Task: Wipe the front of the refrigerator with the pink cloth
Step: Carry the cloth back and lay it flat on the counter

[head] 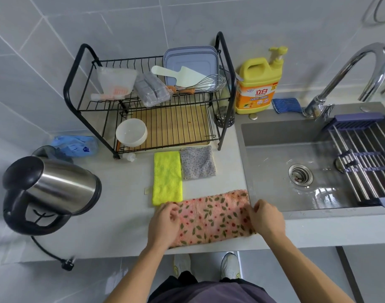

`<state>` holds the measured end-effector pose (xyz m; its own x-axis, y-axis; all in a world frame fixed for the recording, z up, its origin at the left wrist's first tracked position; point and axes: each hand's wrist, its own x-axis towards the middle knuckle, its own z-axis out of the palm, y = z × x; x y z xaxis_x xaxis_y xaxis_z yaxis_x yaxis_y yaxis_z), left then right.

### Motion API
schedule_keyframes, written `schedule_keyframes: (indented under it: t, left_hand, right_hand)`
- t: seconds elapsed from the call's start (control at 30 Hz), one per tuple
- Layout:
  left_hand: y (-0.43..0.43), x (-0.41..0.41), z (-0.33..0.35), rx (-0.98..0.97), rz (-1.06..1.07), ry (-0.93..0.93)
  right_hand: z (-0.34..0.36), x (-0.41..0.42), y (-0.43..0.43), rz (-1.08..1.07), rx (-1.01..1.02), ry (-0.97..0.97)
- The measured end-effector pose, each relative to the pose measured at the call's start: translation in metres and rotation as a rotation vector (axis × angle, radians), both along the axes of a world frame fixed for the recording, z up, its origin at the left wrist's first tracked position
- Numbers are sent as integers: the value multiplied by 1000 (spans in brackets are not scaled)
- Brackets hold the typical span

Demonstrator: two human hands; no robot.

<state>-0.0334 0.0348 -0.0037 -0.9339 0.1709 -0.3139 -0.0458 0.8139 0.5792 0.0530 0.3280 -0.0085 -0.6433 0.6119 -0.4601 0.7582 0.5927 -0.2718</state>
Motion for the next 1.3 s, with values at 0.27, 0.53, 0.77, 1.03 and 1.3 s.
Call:
schedule_keyframes:
  t: [0.27,0.53,0.77,1.03,1.3]
  left_hand:
    - [5,20,-9,-76,-156,-119]
    - [-3,32,-9,-250,-344,-24]
    - [14,42,7,101,-160,-167]
    - [25,47,26,892,361,-585]
    - [-20,43,-10,399,258,-290]
  right_hand:
    - [-4,23,-16,-64,-105,94]
    - [-3,22,-30,52,-42,-74]
    - [25,26,-52,-87,-323,288]
    - [41,6,-140,351,-652,527]
    - [4,23,-129,438,-429,364]
